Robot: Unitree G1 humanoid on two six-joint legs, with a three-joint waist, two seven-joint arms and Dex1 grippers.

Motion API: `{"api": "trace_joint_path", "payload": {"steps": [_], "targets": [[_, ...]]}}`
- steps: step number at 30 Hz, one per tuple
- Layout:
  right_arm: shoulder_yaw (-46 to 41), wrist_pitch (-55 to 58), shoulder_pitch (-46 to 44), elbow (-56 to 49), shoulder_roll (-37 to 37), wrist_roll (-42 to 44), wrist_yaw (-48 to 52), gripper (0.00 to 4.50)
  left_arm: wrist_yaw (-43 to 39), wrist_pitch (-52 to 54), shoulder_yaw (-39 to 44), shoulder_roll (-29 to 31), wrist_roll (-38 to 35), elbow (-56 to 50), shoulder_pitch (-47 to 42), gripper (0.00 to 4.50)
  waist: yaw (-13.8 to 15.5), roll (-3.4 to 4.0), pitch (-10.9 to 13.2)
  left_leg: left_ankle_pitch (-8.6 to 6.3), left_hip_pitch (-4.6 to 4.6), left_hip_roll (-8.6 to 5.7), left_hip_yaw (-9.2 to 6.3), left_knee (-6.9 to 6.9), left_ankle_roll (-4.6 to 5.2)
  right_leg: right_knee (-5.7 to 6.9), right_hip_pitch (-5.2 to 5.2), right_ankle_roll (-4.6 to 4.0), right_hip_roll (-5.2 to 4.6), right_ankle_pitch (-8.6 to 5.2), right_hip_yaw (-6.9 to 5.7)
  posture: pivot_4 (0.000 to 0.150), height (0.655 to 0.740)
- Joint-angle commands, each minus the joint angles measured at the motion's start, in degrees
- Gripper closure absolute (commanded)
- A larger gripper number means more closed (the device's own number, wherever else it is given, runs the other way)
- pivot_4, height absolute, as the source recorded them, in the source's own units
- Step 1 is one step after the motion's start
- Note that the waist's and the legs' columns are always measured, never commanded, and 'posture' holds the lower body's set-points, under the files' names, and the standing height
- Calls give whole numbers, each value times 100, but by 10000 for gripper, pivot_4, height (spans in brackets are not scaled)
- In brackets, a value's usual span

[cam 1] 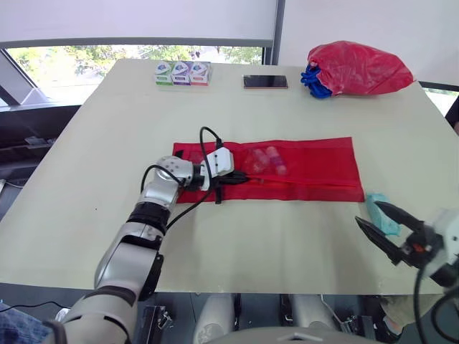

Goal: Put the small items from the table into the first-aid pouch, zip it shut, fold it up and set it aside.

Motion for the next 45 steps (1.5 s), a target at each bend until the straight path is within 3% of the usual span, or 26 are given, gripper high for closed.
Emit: {"api": "trace_joint_path", "payload": {"steps": [1, 13, 14, 16, 19, 20, 25, 34, 45], "targets": [[-601, -326, 172, -221, -106, 472, 306, 415, -63, 166, 208, 384, -98, -352, 220, 45000, 0, -1, -1, 0, 4, 3, 3, 0, 0, 0, 1, 0, 0, -1, 1, 1500, 7400], [-1046, -460, 374, 46, -356, 844, 617, 415, -168, 898, 370, 952, -387, -1027, 546, 45000, 27, -1, -1, 0, 5, 7, 10, -3, -1, 2, 0, -2, 0, -1, 3, 1500, 7400], [-1035, -462, 373, 46, -358, 846, 619, 0, -227, 1017, 365, 969, -423, -1137, 576, 40223, 30, -1, -1, 0, 4, 7, 10, -3, -1, 2, 0, -3, 0, -1, 3, 1500, 7400], [-1003, -472, 380, 38, -362, 840, 623, 0, -324, 1186, 358, 1006, -469, -1299, 597, 35804, 41, -1, -1, 0, 4, 7, 10, -3, -1, 2, 0, -3, -1, -1, 3, 1500, 7400], [-973, -485, 393, 8, -358, 838, 611, 0, -354, 1207, 392, 1019, -493, -1398, 569, 23645, 69, -1, -1, 0, 3, 6, 11, -2, -1, 1, 0, -5, -1, -2, 4, 1500, 7400], [-966, -483, 397, -10, -356, 845, 605, 0, -414, 1260, 400, 1025, -539, -1448, 554, 17686, 75, -1, -1, 0, 3, 6, 12, -2, -1, 1, 0, -5, -1, -2, 4, 1500, 7400], [-879, -457, 419, -178, -317, 916, 543, 0, -824, 1580, 268, 944, -816, -2050, 487, 582, 129, 0, -1, 0, 1, 5, 14, -2, -1, 1, -2, -6, -1, -3, 6, 1500, 7400], [-637, -466, 457, -515, -221, 849, 276, 0, -418, 1463, -321, -106, -498, -2080, 60, 582, 177, -3, -2, 0, -6, -9, 5, 4, 0, 0, 0, -4, -1, -2, 11, 1500, 7400], [-684, -626, 767, -677, -179, 638, 167, 0, 476, 22, -1094, -1657, 619, 483, -1166, 582, 153, -6, -2, -1, -12, -27, 2, 7, 1, -3, -1, -1, 9, -1, 20, 1500, 7400]]}}
